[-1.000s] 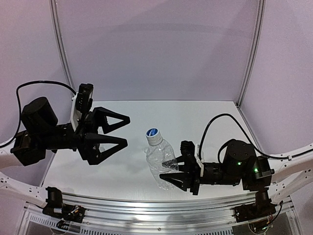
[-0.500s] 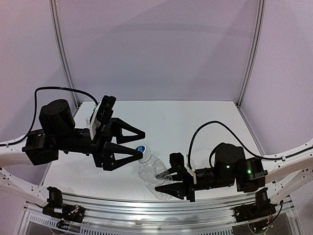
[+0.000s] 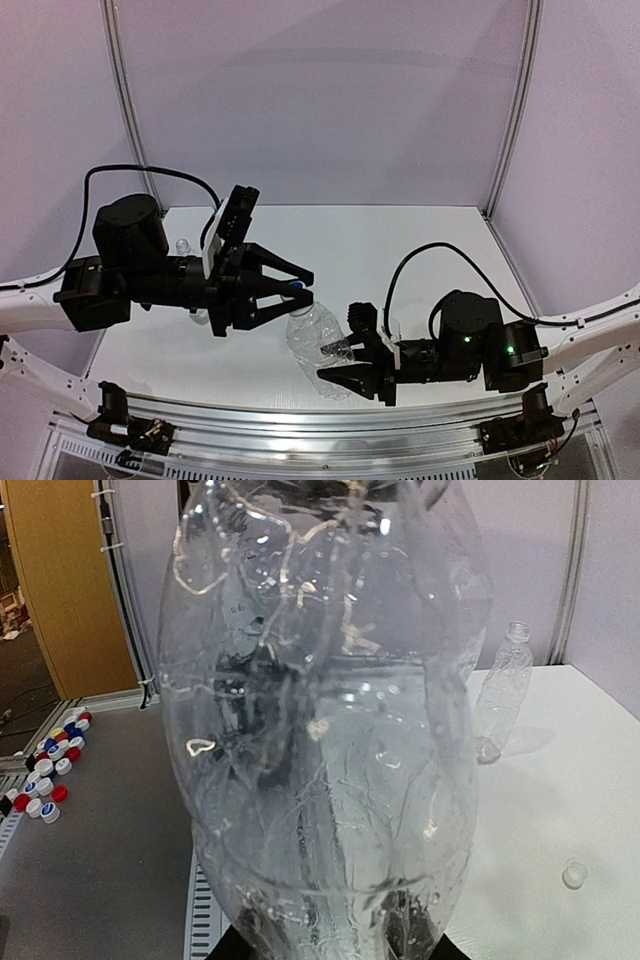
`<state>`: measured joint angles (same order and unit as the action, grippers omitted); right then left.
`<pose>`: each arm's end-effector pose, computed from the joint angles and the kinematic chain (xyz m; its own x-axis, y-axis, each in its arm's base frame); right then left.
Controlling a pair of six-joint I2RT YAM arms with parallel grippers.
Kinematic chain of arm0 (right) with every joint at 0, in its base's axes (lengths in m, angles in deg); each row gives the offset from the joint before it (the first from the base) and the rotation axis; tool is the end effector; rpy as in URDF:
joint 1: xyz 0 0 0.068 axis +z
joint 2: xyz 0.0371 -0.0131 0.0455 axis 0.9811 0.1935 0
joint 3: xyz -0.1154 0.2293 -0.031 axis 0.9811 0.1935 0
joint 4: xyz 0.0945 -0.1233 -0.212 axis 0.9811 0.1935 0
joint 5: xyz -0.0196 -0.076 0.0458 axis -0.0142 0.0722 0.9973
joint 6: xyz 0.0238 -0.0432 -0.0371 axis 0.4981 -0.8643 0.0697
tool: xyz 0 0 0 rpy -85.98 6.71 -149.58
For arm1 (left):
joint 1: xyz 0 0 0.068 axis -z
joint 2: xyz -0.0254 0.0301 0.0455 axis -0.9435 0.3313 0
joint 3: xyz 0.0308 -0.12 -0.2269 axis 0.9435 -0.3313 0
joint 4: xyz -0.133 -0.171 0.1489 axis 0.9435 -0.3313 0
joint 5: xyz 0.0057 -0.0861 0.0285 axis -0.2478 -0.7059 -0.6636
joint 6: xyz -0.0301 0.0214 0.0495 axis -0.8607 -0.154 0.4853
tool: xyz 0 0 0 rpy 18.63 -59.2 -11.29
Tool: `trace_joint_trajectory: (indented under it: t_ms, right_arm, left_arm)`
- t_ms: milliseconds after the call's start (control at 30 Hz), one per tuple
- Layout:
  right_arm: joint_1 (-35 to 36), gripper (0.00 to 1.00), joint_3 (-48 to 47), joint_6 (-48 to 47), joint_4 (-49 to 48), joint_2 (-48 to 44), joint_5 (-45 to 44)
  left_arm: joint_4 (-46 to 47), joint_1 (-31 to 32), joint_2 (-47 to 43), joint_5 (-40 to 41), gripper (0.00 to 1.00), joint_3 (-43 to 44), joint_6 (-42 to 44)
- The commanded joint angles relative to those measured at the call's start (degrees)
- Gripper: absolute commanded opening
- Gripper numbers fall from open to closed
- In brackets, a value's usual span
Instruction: Unscrew the bottle caps
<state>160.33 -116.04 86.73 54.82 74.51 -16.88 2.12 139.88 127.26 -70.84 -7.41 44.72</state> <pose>0.0412 0.2850 0.2582 -0.1066 -0.1457 -0.9836 -0.9878 0.1287 0.0880 0.0798 -0.2579 0.3722 -0.1226 0.0168 -0.9923 0.9924 -0.0069 -0.1227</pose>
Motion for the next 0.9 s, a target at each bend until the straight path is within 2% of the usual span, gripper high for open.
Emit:
trace_joint_trajectory:
  t_ms: [0,167,333,400,467,633,767,867]
  right_arm:
    - [-0.02,0.36,-0.99,-0.47,-0.07,-0.90,-8.80]
    - [0.01,0.36,-1.81,-0.84,-0.37,1.68,-19.28]
    - [0.01,0.36,-6.85,0.53,3.61,8.74,-41.34]
    - [0.06,0.36,-9.43,1.22,6.05,11.62,-47.23]
    - [0.04,0.36,-10.58,1.33,7.30,13.12,-48.96]
    - [0.01,0.36,-10.50,1.43,7.42,12.98,-48.07]
    - [-0.01,0.36,-9.48,1.00,6.94,11.38,-43.47]
    - [0.06,0.36,-8.12,0.16,6.09,9.27,-37.95]
  left_arm:
    - [-2.55,0.20,3.15,12.76,0.21,3.30,-5.30]
    - [-2.82,0.57,7.60,24.17,0.13,4.97,-12.55]
    - [-8.06,1.78,11.80,44.23,0.17,7.09,-20.81]
    - [-9.27,1.78,13.12,47.73,0.18,7.86,-22.50]
    - [-10.33,1.78,14.09,49.62,0.19,8.40,-23.29]
    - [-8.81,1.86,12.99,50.63,0.32,6.64,-22.54]
    - [-5.86,1.87,10.28,47.44,0.59,4.09,-18.48]
    - [-0.60,1.81,5.97,38.59,0.80,0.73,-11.48]
